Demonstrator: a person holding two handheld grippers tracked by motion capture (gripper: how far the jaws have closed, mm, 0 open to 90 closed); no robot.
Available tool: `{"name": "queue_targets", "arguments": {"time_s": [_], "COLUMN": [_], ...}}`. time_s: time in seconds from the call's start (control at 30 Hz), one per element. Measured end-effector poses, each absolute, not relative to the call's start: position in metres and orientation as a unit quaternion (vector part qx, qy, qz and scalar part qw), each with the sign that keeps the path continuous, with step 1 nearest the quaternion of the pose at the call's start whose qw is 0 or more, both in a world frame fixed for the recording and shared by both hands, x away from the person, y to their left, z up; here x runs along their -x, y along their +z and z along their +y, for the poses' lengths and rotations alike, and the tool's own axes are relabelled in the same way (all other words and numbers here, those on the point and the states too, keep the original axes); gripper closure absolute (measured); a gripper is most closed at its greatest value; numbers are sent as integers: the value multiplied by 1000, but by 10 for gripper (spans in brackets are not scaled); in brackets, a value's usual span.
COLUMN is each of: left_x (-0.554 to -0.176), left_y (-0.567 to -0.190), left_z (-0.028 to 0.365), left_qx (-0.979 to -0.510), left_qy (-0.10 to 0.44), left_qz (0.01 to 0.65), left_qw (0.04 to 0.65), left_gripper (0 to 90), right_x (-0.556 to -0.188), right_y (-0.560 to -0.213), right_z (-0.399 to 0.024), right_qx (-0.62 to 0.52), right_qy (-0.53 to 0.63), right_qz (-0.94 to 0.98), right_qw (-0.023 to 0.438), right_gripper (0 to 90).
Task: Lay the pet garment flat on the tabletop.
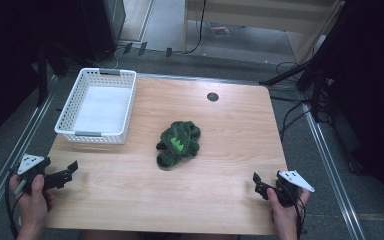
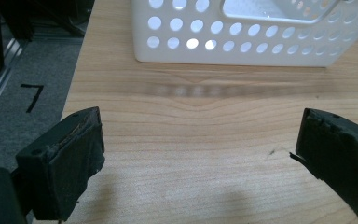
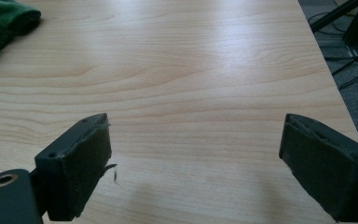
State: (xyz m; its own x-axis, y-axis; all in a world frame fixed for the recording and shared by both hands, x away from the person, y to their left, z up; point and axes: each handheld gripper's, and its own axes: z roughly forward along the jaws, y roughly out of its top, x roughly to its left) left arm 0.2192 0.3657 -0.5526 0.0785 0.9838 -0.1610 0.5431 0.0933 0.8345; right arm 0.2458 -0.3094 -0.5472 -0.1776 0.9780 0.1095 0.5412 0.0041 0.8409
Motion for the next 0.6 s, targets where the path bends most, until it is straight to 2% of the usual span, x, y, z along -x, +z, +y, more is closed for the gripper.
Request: {"name": "queue_targets", "arguments": {"time_s": [0.6], "left_x": [-220], "left_y": [-553], "left_z": [365], "left_qx": [-618], "left_qy": [273], "left_qz": [619], "left_qw": [400], "left_gripper": [13], "right_x": [-244], "right_y": [-545], "right_z": [-306], "right_qx": [-575], "right_qy": [401], "right_qz": [657], "right_qw": [278], "right_gripper": [92]}}
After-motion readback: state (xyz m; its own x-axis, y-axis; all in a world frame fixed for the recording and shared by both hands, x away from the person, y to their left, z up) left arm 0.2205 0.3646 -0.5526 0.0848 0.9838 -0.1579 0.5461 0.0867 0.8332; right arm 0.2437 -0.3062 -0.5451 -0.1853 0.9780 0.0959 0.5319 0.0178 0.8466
